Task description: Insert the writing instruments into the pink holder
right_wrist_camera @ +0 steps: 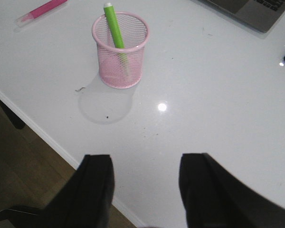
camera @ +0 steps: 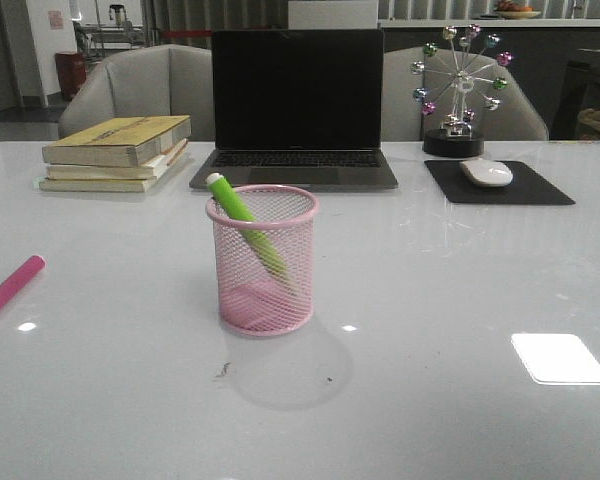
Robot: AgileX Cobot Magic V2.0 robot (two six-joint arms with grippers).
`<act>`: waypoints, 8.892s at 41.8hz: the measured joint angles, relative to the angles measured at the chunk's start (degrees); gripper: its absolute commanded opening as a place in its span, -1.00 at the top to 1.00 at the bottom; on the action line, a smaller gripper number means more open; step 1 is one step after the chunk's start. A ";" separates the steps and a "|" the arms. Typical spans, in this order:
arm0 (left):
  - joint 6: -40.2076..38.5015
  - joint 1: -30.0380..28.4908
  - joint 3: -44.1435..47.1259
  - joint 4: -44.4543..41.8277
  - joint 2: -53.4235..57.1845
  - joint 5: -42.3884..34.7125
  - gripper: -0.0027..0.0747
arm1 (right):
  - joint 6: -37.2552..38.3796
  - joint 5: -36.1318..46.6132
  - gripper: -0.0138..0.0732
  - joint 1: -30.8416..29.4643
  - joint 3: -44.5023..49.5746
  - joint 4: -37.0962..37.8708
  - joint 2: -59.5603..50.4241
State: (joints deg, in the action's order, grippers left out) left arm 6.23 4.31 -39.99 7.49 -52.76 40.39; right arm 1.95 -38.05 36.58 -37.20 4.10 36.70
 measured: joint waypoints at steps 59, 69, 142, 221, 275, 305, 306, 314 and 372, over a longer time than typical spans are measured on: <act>0.00 0.00 -38.98 -3.23 -63.52 -0.13 0.02 | -0.33 0.00 -0.33 0.00 0.00 0.00 0.00; 0.00 0.00 -39.02 -3.36 -63.52 2.44 0.34 | -0.33 0.00 -0.33 0.00 0.00 0.00 0.00; 0.20 36.88 -2.51 1.64 -32.14 -84.99 0.70 | -0.36 0.00 -0.33 0.00 0.00 0.00 0.00; 0.33 37.71 -2.39 -4.45 12.48 1.74 -0.17 | -0.36 0.00 -0.33 0.00 0.00 0.00 0.00; -10.90 37.71 -2.39 -11.09 20.46 15.93 0.70 | -0.36 -2.56 0.62 0.00 0.77 0.00 0.00; -10.96 1.12 30.60 -8.54 52.04 -22.26 0.70 | -0.36 -2.56 0.62 0.00 0.77 0.00 0.00; -10.96 0.07 31.94 -7.49 52.58 -23.31 0.70 | -0.36 -2.56 0.62 0.00 0.77 0.00 0.00; -10.96 -3.54 40.27 -3.78 53.05 -29.53 0.70 | -0.36 -2.60 0.62 0.00 0.77 0.00 0.00; -6.23 -0.89 40.27 -7.10 53.05 -40.69 0.70 | -0.36 -2.72 0.62 0.00 0.77 0.00 0.00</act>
State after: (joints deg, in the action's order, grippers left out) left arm 0.00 3.42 0.28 0.39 0.29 -0.30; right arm 1.59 -40.76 36.58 -36.43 4.10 36.70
